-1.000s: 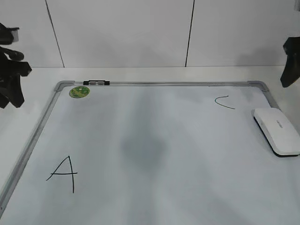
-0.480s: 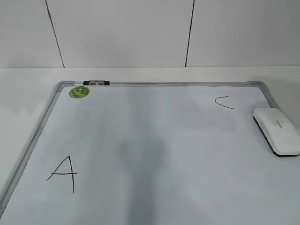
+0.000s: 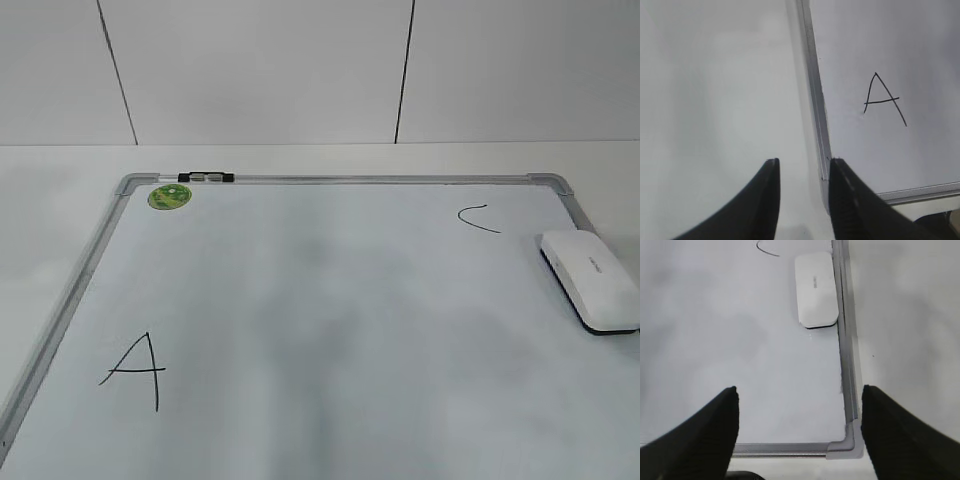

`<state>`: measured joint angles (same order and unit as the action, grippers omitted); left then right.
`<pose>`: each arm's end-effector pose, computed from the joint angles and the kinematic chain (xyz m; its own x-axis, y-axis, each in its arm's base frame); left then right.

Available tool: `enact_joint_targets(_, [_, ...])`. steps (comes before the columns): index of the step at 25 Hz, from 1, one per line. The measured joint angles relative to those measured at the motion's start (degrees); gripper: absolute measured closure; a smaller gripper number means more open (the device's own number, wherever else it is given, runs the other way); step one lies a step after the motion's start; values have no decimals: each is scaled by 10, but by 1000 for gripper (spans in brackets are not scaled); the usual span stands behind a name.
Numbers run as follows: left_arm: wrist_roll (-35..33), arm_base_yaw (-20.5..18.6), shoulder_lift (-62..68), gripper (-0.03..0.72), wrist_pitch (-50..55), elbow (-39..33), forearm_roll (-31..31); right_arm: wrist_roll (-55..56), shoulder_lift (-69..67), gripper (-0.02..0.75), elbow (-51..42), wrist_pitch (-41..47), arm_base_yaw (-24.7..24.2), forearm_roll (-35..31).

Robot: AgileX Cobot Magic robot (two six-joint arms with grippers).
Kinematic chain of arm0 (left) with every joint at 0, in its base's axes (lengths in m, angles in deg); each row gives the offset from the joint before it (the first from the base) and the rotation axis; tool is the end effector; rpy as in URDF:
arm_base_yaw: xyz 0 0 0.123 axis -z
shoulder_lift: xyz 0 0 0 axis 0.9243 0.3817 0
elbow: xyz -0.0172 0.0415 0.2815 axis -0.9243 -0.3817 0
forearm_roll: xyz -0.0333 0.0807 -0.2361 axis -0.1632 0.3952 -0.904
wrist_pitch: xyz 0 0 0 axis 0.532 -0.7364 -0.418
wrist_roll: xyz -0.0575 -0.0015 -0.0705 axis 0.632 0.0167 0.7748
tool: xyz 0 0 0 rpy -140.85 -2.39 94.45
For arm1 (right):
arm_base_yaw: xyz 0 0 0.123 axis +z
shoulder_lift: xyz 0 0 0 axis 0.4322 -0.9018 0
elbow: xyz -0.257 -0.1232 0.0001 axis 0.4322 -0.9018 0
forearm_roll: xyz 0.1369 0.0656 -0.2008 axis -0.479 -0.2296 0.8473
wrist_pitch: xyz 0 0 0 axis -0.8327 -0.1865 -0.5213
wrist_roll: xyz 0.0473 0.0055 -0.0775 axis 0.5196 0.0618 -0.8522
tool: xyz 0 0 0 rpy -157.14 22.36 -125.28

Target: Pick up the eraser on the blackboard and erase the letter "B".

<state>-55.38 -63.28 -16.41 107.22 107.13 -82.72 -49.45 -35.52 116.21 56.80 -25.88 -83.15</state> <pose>0.1643 -0.0196 0.3581 -0.8757 0.0886 -0.4746 0.1324 0.9894 -0.0595 0.0562 0.0058 0.3430 -0.6945 0.0700 -0.7161 0.0027 0.9955 0.0948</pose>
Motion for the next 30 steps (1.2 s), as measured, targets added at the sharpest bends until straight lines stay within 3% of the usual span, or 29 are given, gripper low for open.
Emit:
enact_joint_targets(7, [-5, 1, -159, 447, -32, -103, 1, 0, 164, 153, -69, -5, 0, -4])
enact_joint_targets(16, [-23, 3, -387, 452, -25, -226, 0, -15, 265, 153, -150, 25, 0, -4])
enact_joint_targets(23, [-25, 3, -558, 453, -3, -270, -20, -31, 287, 153, -154, 28, 0, -2])
enact_joint_targets(30, [-25, 3, -560, 452, -45, -290, -32, -73, 287, 153, -159, 5, 0, 14])
